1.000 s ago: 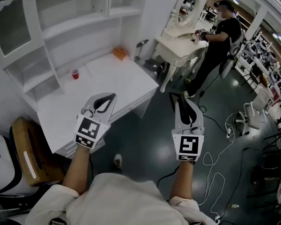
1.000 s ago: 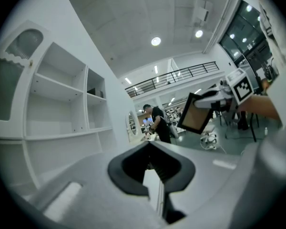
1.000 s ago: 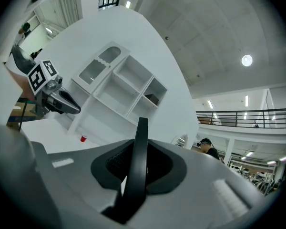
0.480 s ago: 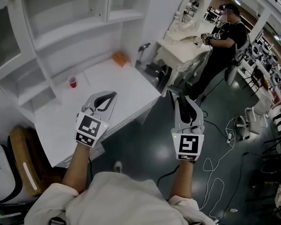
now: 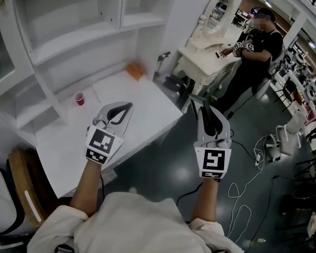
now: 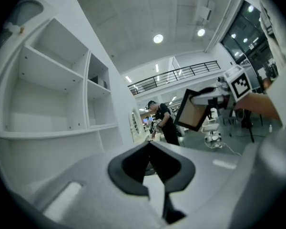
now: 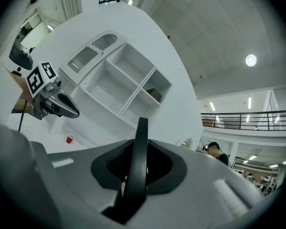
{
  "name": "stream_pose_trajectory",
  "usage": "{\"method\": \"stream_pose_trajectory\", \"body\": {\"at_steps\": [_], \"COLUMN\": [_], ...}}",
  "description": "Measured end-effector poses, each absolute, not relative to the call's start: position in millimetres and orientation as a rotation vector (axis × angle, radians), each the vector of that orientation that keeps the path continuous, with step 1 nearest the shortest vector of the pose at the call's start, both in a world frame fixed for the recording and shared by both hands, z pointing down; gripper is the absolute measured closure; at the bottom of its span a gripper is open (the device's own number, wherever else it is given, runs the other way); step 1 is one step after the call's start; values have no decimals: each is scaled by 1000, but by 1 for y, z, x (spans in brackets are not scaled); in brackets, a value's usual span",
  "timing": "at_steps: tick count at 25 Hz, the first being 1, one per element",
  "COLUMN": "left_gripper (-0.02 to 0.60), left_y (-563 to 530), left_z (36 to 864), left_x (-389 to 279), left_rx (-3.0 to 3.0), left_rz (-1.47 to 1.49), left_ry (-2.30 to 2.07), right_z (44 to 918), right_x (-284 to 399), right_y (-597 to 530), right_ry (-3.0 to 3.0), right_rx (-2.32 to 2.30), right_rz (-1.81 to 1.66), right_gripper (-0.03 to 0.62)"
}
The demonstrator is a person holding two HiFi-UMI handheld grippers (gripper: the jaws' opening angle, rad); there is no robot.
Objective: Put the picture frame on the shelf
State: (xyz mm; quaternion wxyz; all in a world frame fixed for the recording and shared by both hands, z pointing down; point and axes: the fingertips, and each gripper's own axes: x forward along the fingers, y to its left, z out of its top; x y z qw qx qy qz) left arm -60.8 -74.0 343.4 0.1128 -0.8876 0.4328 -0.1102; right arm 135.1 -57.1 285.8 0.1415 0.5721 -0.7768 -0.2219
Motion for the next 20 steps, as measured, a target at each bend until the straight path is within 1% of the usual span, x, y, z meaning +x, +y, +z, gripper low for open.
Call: {"method": "stream_pose_trajectory", "body": {"at_steps": [10,20], "left_gripper": [578,580], "left_y": [-107,-161], "left_z": [349,351], "left_x": [-80,-100], "left_rx": [-2587,-2525], "left_rz": [-322,-311], "left_ry": [1328,1435], "right_z": [285,281], "right_x": [112,81], "right_y": [-101,-174], "right_ry": [-2276,-2369], "right_rx": [1592,1482], "right_rz": [-683,-756], "right_gripper": [530,530]}}
